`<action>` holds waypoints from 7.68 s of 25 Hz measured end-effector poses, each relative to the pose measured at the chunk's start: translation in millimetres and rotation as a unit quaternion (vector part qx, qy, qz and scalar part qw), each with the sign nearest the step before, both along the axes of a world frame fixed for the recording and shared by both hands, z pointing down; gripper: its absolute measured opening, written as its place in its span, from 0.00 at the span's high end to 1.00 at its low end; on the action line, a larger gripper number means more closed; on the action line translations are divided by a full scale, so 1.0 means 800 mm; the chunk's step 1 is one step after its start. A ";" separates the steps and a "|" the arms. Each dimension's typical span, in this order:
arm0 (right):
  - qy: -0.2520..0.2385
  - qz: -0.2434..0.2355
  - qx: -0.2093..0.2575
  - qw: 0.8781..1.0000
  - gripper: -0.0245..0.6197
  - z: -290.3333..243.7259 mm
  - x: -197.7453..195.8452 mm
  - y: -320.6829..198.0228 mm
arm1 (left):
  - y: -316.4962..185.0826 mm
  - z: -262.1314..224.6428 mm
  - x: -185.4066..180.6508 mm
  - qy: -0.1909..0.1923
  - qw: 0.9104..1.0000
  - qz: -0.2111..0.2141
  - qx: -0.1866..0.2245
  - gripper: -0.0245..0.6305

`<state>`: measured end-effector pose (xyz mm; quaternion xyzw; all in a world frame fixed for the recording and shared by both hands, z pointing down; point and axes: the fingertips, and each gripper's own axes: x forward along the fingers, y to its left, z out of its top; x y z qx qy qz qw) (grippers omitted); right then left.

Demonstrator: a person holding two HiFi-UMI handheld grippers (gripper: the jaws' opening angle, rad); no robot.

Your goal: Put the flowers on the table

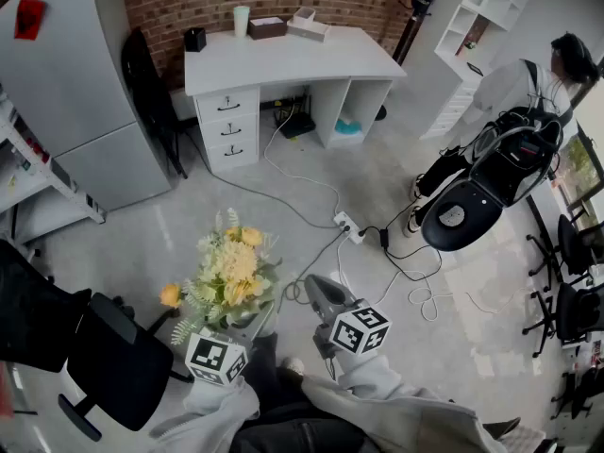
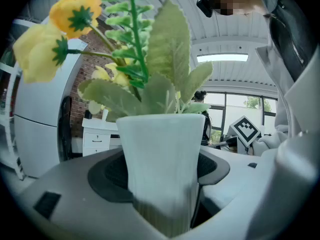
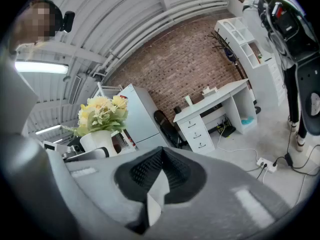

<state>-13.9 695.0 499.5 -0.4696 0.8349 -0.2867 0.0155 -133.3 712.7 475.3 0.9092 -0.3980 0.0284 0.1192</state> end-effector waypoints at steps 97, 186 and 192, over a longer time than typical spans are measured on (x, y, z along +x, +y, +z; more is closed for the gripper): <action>-0.036 0.046 -0.013 0.998 0.96 -0.017 -0.064 -0.599 | -0.587 -0.024 -0.039 0.023 0.999 0.014 0.019 0.43; -0.044 0.087 -0.055 0.994 0.96 0.021 0.199 -1.256 | -1.292 0.001 0.235 0.023 0.997 0.075 -0.009 0.43; -0.043 0.088 -0.066 0.993 0.96 0.025 0.213 -1.307 | -1.355 -0.003 0.251 0.014 0.997 0.075 -0.005 0.43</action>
